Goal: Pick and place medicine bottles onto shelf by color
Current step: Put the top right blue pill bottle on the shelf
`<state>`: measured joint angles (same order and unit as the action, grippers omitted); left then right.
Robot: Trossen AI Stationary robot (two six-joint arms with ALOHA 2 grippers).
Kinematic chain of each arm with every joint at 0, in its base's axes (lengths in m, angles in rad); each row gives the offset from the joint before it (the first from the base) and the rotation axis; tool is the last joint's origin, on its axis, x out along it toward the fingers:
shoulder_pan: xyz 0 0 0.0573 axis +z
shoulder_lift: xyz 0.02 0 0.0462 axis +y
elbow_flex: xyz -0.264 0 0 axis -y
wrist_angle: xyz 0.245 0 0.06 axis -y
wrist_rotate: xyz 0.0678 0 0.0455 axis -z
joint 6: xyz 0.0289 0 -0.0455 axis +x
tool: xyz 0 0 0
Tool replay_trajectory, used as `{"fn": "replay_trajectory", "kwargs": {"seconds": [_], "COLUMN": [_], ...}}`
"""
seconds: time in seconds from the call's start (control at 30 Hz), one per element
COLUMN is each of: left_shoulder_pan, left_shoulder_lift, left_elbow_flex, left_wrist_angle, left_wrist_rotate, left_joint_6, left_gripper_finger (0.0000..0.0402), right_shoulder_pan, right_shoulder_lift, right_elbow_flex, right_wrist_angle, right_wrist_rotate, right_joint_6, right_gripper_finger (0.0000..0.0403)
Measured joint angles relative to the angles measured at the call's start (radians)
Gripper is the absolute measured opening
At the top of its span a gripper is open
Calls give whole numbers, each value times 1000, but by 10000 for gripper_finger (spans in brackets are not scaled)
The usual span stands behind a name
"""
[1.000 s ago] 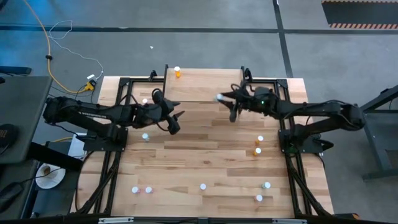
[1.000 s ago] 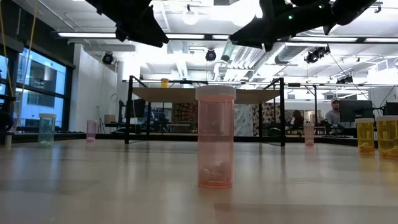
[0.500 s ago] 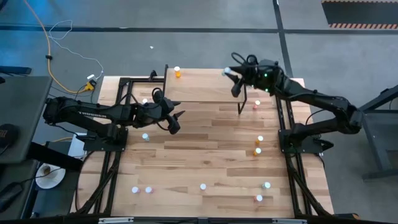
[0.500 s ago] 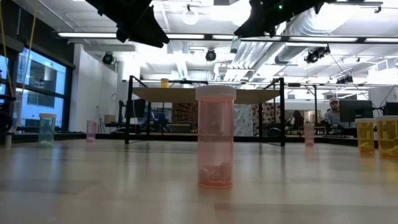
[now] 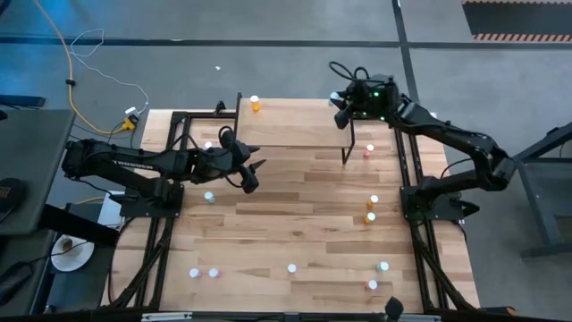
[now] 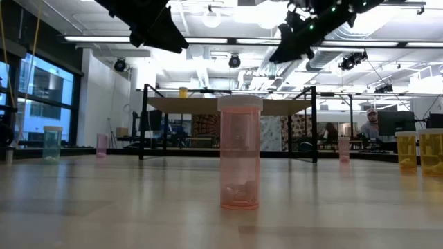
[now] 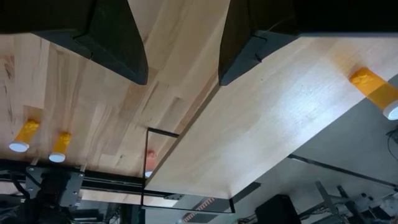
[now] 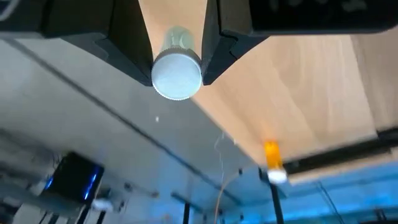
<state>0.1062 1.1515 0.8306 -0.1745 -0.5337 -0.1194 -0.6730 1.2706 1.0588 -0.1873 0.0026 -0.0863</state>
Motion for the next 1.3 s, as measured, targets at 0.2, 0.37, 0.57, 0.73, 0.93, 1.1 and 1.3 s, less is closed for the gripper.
{"fn": "replay_trajectory", "kwargs": {"seconds": [0.2,0.37,0.57,0.73,0.93,1.1,1.3], "left_shoulder_pan": [0,0,0,0,0,0,0], "left_shoulder_lift": [0,0,0,0,0,0,0], "left_elbow_flex": [0,0,0,0,0,0,0], "left_wrist_angle": [0,0,-1,-5,-8,-8,-8], "left_wrist_rotate": [0,0,0,0,0,0,0], "left_joint_6": [0,0,0,0,0,0,1], "left_gripper_finger": [188,188,188,188,188,188,188], "right_shoulder_pan": [-4,-4,-4,-4,-8,-8,-8], "right_shoulder_lift": [77,122,147,147,144,145,145], "right_elbow_flex": [0,0,-1,-1,-1,-1,-1], "right_wrist_angle": [-5,-4,-11,-17,-56,-51,-49], "right_wrist_rotate": [-5,-7,19,25,27,28,28], "right_joint_6": [30,63,90,95,108,107,105], "right_gripper_finger": [110,110,110,110,110,110,110]}}
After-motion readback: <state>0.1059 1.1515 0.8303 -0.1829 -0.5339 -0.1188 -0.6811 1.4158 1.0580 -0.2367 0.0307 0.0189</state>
